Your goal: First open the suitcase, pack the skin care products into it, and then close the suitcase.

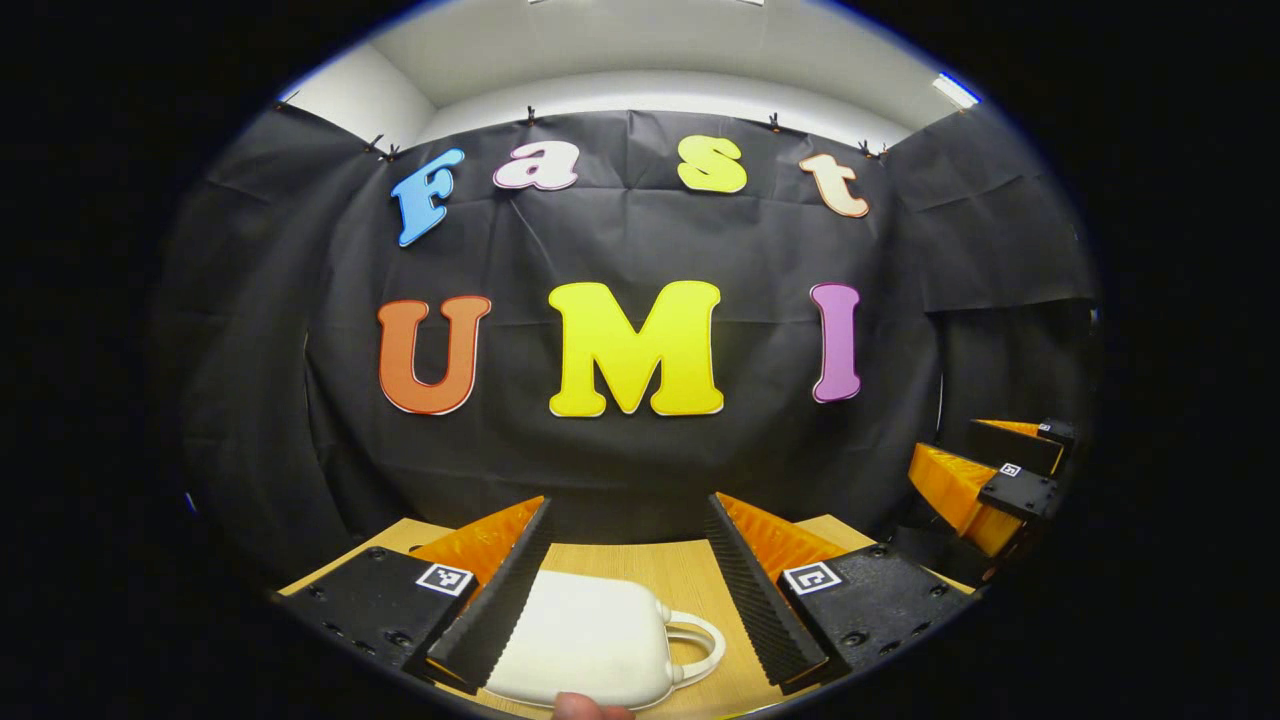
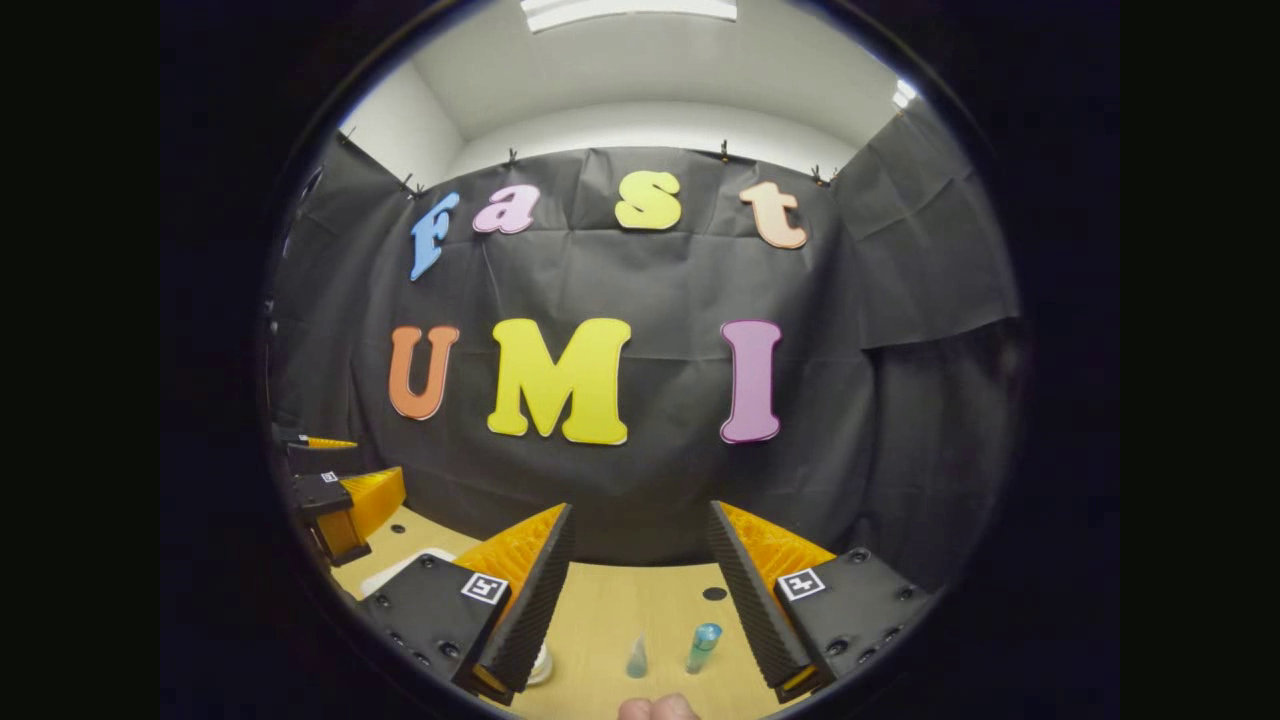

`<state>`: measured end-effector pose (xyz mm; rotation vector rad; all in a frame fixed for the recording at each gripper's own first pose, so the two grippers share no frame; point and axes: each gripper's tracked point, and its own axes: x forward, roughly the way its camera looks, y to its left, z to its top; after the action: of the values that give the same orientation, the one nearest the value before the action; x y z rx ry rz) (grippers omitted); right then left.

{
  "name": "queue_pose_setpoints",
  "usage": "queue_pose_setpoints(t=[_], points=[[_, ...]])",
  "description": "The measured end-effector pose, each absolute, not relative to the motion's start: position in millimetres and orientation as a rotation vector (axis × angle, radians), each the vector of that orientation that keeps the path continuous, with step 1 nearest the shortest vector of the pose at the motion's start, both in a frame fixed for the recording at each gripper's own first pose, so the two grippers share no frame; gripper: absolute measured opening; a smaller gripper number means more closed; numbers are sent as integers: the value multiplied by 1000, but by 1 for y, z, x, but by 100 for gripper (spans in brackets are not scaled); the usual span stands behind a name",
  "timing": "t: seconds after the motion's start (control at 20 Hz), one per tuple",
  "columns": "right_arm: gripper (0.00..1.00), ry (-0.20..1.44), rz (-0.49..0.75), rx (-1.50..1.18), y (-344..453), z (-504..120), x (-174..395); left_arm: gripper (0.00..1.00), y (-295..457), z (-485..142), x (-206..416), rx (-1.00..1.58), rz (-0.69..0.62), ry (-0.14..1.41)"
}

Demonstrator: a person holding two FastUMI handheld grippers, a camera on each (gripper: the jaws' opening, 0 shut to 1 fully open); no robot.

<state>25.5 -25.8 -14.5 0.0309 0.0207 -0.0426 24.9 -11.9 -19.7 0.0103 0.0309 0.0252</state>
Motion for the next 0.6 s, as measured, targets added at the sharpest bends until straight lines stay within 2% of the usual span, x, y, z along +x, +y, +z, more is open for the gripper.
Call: queue_pose_setpoints(t=[0.6], points=[[79,99,-31,14,-54,-51,27,97,-42,-68,21,39,-19,133]])
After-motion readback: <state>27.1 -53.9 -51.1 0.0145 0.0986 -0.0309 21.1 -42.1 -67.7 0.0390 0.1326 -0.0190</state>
